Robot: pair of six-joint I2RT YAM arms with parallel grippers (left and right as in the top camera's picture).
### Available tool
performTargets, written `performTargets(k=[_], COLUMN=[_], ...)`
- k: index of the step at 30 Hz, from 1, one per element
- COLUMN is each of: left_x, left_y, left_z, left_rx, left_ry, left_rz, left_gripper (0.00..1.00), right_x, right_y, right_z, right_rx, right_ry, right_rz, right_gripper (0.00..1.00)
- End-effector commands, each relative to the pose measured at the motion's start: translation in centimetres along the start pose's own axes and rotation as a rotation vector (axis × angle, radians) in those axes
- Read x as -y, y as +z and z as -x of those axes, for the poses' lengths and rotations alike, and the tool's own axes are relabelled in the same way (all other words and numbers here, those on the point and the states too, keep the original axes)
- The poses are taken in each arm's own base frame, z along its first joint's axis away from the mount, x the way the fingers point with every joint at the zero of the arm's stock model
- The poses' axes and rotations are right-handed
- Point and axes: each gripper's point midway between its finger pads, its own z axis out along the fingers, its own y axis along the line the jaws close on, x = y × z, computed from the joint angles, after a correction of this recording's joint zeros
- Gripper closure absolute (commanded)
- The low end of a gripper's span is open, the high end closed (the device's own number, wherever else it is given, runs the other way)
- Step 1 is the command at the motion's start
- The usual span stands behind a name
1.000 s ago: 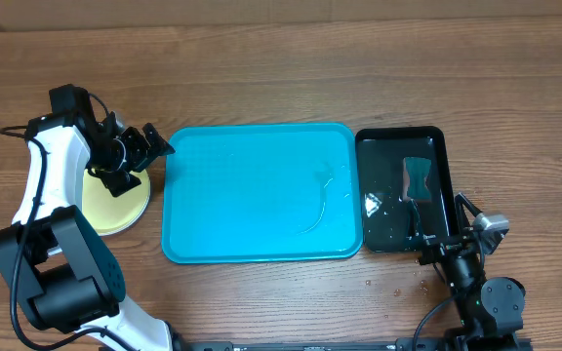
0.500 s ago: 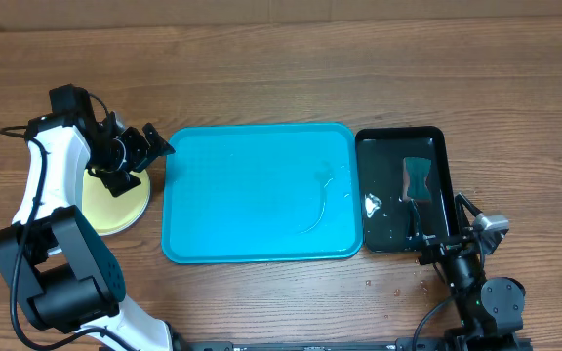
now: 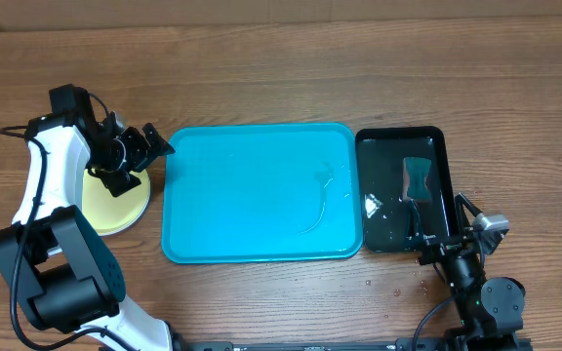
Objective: Clean dirty plates on tray and stack at the side
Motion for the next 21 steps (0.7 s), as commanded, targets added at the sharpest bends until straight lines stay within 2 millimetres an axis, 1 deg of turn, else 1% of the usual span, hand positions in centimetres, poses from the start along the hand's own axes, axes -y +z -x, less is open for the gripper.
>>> performTargets(k=[1, 3, 6, 7, 10, 11, 14, 15, 17, 19, 21], left_x=[0.6, 1.4, 3.3, 4.6, 5.7, 5.9, 6.7, 7.0, 7.5, 7.4, 6.7], left_y=[-0.7, -2.0, -4.7, -6.7, -10.8, -12.6, -17.6, -19.0, -22.1, -24.2, -25.5], left_z=[-0.1, -0.1, -0.5, -1.1, -1.6, -1.9, -3.6, -4.2, -6.0, -7.5, -9.0], left_rx=[0.016, 0.051, 0.127, 0.181, 0.331, 0.392, 0.554, 0.596, 0.691, 0.756, 0.795], left_ry=[0.033, 0.053, 0.110, 0.152, 0.218, 0.237, 0.281, 0.292, 0.321, 0.332, 0.328], left_rz=[-0.020, -0.032, -0.059, -0.079, -0.042, -0.026, -0.027, -0.038, -0.071, -0.077, -0.062], left_gripper=[0.00, 0.00, 0.00, 0.00, 0.00, 0.00, 0.00, 0.00, 0.00, 0.00, 0.00], right_x=[0.0, 0.0, 0.0, 0.0, 0.0, 0.0, 0.0, 0.0, 0.0, 0.0, 0.0], right_y=[0.0, 0.0, 0.0, 0.0, 0.0, 0.0, 0.0, 0.0, 0.0, 0.0, 0.0], right_z=[-0.2, -0.2, -0.2, -0.2, -0.2, -0.2, -0.2, -0.2, -0.2, -0.2, -0.2], right_rx=[0.001, 0.001, 0.001, 0.001, 0.001, 0.001, 0.001, 0.001, 0.001, 0.001, 0.001], right_ry=[-0.005, -0.005, -0.005, -0.005, -0.005, -0.005, -0.005, -0.005, -0.005, -0.005, -0.005], right_rz=[0.003, 0.003, 0.003, 0.003, 0.003, 0.003, 0.003, 0.003, 0.003, 0.003, 0.003], right_gripper=[0.00, 0.00, 0.00, 0.00, 0.00, 0.00, 0.00, 0.00, 0.00, 0.00, 0.00])
